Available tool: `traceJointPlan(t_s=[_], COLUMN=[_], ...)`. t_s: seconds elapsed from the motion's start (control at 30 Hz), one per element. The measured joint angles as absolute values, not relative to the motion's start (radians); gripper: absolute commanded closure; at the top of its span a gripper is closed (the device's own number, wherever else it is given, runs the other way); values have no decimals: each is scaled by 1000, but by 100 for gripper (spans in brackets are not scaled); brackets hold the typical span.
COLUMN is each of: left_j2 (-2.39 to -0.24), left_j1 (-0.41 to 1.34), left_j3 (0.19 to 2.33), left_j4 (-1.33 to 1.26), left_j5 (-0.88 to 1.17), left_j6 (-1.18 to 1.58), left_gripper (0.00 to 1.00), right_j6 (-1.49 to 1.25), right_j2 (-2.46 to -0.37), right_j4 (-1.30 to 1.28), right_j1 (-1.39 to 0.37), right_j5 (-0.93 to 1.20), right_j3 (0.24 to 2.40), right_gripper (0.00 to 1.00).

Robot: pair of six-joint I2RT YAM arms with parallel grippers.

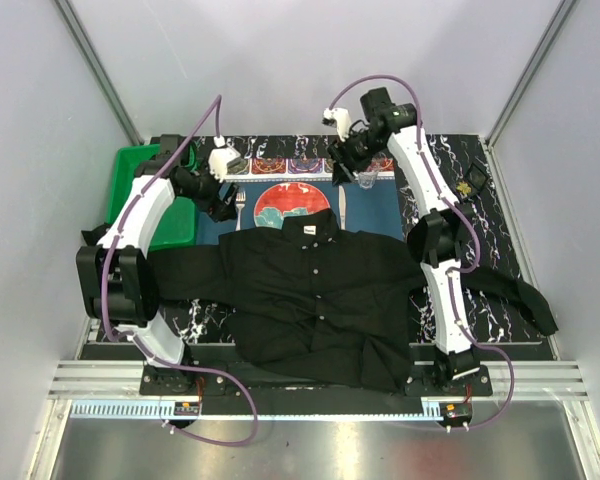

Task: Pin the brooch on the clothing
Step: Flatten out the clothes at the center of the board.

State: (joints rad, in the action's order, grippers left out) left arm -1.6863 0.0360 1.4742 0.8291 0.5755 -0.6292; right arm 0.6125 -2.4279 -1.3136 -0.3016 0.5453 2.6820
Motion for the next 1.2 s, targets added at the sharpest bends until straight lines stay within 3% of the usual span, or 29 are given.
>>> traceJointPlan(t_s=[0.33,0.6,0.77,1.2], left_j2=[-1705,-1802,-1890,-2117], left_j1=[133,240,274,323], left_j3=[1465,1478,1546,1750], left_j4=[701,635,636,636], left_j5=[579,560,557,592], left_j6=[-488,-439,-463,-487], left_gripper=[18,18,17,18], right_j6=[228,113,65,21], right_j2=[-2423,-2423,-2423,-2423], right_j4=[-1230,-1147,-1083,-1016], right_j1=[-300,-297,-297,-289], right_j5=[690,750,809,887], right_j3=[2252,2171,2159,2071], right_gripper=[31,35,43,44])
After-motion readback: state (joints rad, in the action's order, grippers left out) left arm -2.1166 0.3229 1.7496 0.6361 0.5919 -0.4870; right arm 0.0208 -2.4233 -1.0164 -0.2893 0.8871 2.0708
